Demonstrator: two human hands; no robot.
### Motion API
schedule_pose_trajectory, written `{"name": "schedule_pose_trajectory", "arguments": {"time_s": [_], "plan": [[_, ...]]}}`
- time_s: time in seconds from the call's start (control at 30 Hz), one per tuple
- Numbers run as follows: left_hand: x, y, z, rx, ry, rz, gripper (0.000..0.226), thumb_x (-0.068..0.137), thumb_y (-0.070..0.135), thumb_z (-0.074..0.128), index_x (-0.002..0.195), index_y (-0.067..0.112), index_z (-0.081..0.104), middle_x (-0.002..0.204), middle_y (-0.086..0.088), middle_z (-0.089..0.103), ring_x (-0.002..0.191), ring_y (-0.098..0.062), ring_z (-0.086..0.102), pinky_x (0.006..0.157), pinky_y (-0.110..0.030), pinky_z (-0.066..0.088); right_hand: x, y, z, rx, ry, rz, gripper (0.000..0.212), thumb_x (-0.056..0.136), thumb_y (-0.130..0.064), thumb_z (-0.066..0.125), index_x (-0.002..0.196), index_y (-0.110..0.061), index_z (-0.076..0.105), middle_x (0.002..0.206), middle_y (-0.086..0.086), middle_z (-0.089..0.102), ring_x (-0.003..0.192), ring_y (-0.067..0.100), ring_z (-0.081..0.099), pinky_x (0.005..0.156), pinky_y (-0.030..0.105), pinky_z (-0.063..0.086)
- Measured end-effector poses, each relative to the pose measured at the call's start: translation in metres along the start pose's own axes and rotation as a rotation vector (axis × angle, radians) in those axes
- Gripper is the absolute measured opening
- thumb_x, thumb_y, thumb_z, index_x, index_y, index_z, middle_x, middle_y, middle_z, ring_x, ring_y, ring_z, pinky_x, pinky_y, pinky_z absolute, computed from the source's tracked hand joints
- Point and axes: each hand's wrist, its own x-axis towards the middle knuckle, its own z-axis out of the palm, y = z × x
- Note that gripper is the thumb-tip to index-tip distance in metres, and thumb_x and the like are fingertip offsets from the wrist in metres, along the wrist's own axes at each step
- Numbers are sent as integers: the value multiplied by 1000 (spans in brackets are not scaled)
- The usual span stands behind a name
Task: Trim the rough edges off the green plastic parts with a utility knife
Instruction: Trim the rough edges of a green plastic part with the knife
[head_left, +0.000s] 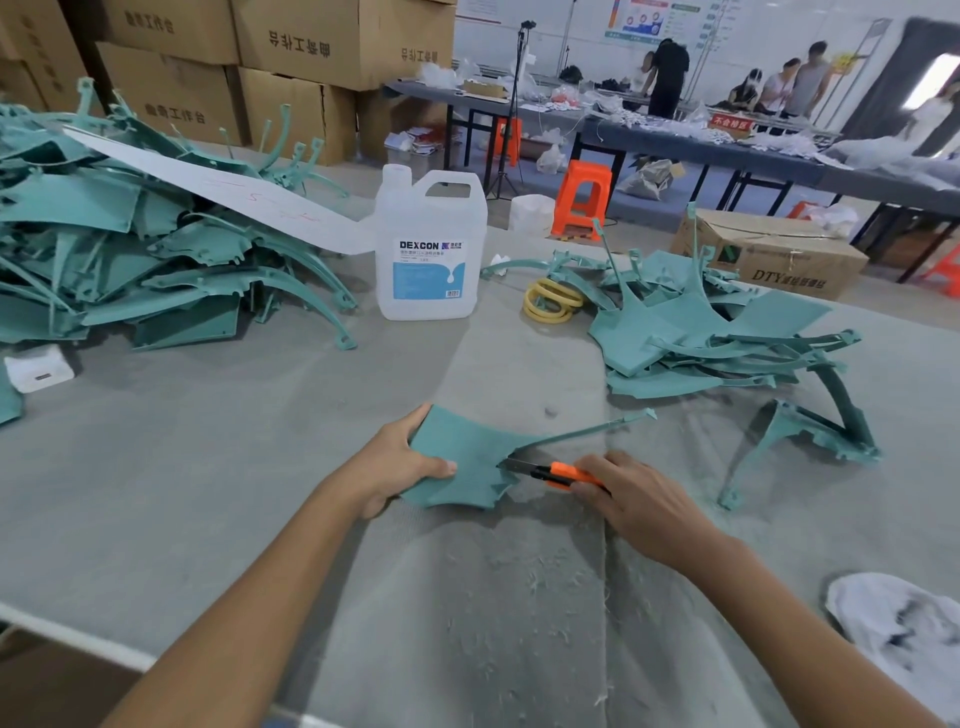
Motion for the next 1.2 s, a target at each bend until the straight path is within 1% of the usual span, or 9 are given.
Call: {"name": "schedule_pose_trajectory", "arguments": {"time_s": [0.2, 0.37, 0.57, 0.7, 0.87, 0.97, 1.03, 1.1, 1.2], "plan": [[0, 0, 0, 0, -16, -3, 64, 79, -5, 77, 117, 44, 64, 110, 0, 76, 98, -22, 74, 75, -34, 59, 5, 2, -4, 20, -53, -41, 28, 103, -55, 35, 115, -34, 50, 95, -9, 47, 78, 12, 51, 72, 38, 48], [-2, 2, 0, 5, -32, -12, 63, 80, -7, 75, 123, 37, 62, 110, -1, 76, 98, -23, 73, 76, -34, 59, 0, 2, -5, -18, -74, -88, 44, 97, -63, 24, 119, -36, 51, 96, -10, 46, 78, 13, 52, 72, 37, 48], [-2, 1, -1, 15, -39, -23, 68, 79, -5, 76, 129, 37, 59, 112, -1, 75, 99, -24, 73, 75, -35, 59, 6, 1, -2, 13, -30, -21, 31, 104, -55, 33, 121, -35, 49, 101, -7, 51, 83, 17, 56, 77, 41, 49], [-2, -1, 0, -2, -25, -10, 64, 76, -2, 78, 113, 49, 65, 111, 0, 76, 99, -24, 73, 80, -39, 60, -3, 0, 1, 19, -56, -74, 42, 95, -67, 20, 113, -40, 47, 94, -14, 43, 76, 11, 51, 70, 35, 46], [-2, -5, 2, -21, 15, 10, 66, 78, -3, 78, 126, 38, 61, 109, 2, 76, 96, -19, 74, 73, -31, 58, 1, -7, 2, 119, 100, 123, 27, 105, -49, 40, 111, -27, 54, 95, -3, 50, 75, 19, 55, 68, 38, 47], [-1, -6, 9, -105, 197, 59, 74, 82, -5, 75, 133, 38, 44, 111, 2, 72, 90, -14, 73, 66, -29, 59, -9, -16, 8, 141, 191, 146, 24, 105, -46, 45, 110, -25, 56, 93, -2, 53, 73, 21, 55, 65, 41, 48], [-2, -3, 13, -137, 294, 91, 71, 84, -4, 74, 125, 46, 45, 114, -4, 67, 89, -18, 71, 64, -36, 61, -17, -23, 14, 112, 187, 146, 26, 104, -47, 45, 109, -24, 57, 93, 0, 54, 75, 26, 57, 66, 42, 48], [-3, -1, 16, -121, 306, 119, 69, 85, -4, 73, 94, 63, 54, 111, -4, 68, 84, -17, 71, 62, -37, 61, -19, -27, 16, 77, 198, 175, 30, 104, -48, 44, 110, -22, 57, 95, 1, 55, 79, 28, 59, 68, 42, 49], [-5, -1, 17, -120, 316, 124, 71, 85, -5, 73, 78, 63, 54, 104, 1, 70, 77, -10, 71, 59, -33, 59, -14, -33, 16, 9, 167, 189, 33, 104, -52, 40, 112, -25, 56, 97, -2, 53, 85, 29, 61, 67, 39, 47]]}}
